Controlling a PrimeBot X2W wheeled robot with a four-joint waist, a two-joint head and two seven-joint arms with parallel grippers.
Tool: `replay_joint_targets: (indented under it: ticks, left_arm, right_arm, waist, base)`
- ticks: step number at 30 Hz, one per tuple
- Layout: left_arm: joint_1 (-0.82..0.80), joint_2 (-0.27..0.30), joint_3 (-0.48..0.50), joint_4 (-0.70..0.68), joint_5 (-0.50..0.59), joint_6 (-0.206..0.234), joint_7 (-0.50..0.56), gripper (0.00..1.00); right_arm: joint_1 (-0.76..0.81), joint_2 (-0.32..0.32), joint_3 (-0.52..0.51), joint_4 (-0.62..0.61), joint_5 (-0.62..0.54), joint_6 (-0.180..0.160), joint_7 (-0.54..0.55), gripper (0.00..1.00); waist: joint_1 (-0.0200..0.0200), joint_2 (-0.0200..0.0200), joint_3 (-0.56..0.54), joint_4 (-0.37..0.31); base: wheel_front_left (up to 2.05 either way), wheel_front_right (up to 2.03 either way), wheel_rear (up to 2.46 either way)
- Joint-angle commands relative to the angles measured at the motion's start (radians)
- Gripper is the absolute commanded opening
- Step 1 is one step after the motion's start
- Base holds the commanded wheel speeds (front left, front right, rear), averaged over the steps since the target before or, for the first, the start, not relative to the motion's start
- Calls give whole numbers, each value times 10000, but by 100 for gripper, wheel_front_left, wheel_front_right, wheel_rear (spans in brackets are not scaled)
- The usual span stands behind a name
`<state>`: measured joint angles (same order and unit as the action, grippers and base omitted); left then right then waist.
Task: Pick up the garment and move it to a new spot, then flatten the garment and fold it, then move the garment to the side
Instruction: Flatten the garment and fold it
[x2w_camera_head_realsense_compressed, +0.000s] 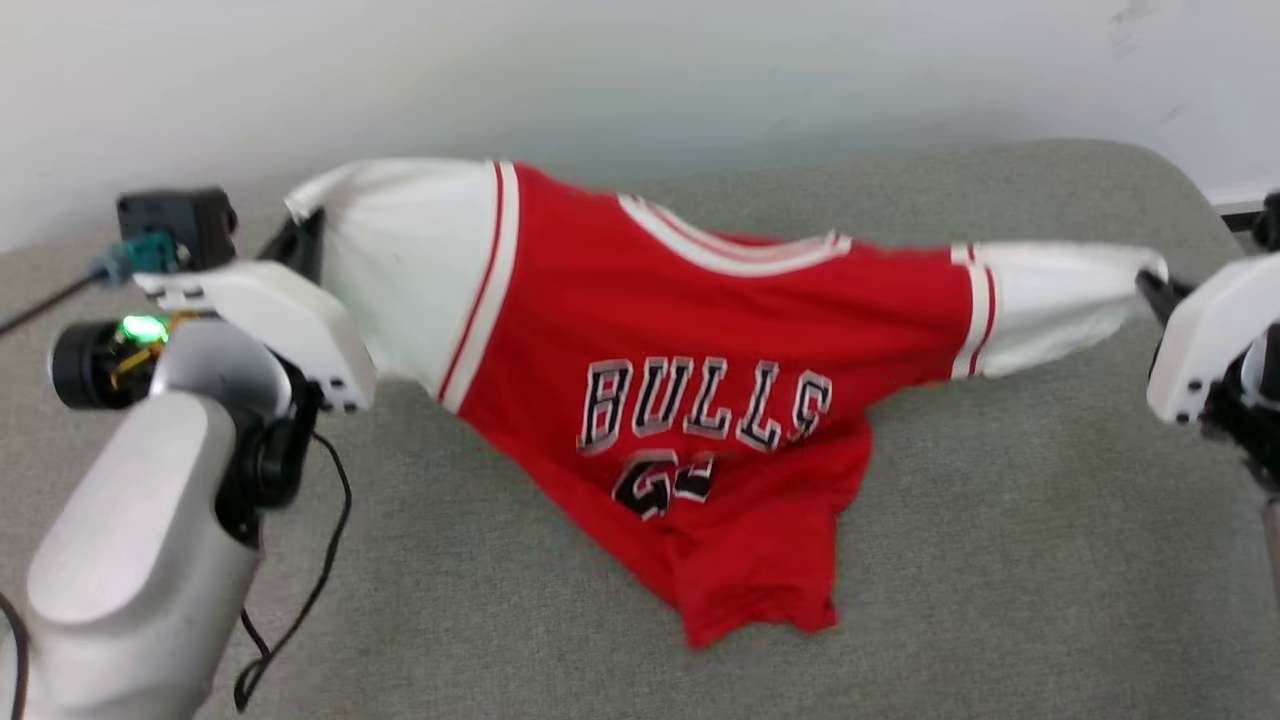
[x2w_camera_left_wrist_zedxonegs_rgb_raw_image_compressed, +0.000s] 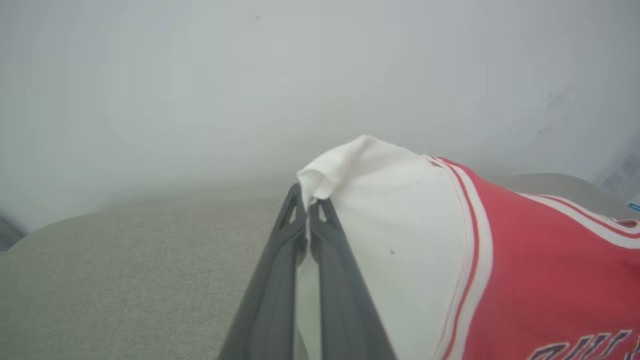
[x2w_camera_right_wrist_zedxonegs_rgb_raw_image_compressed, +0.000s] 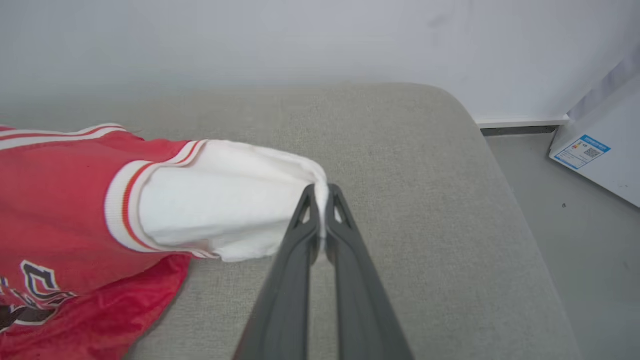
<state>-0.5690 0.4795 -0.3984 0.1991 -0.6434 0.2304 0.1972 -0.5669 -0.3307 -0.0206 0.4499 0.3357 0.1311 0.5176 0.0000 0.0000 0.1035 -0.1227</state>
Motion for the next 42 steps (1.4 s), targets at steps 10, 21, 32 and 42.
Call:
replay_joint_targets:
  ticks: [10,21,32,42]
  left_arm:
    - [-3679,-458,-42,2269,568,-469,-471,0]
    - [-8234,-652,4,4473,1261,-1328,-1892,0]
    - [-11121,-570,114,5639,1610,-1657,-3033,0]
    - [-11295,-826,105,5919,1420,-1603,-3121,0]
  right_arm:
    - [-3275,230,148,710,-513,-6,-1379,0]
    - [-7342,140,627,1904,-525,-6,-3430,0]
    - [-10616,-7,1736,2808,-404,-6,-5072,0]
    - [-11651,-165,2701,3890,210,-6,-5494,0]
  waist:
    - [0,0,599,-145]
    - [0,0,2738,-368]
    - [0,0,3878,-702]
    - [0,0,4744,-536]
  base:
    - [0,0,0]
    - [0,0,0]
    - [0,0,0]
    - [0,0,0]
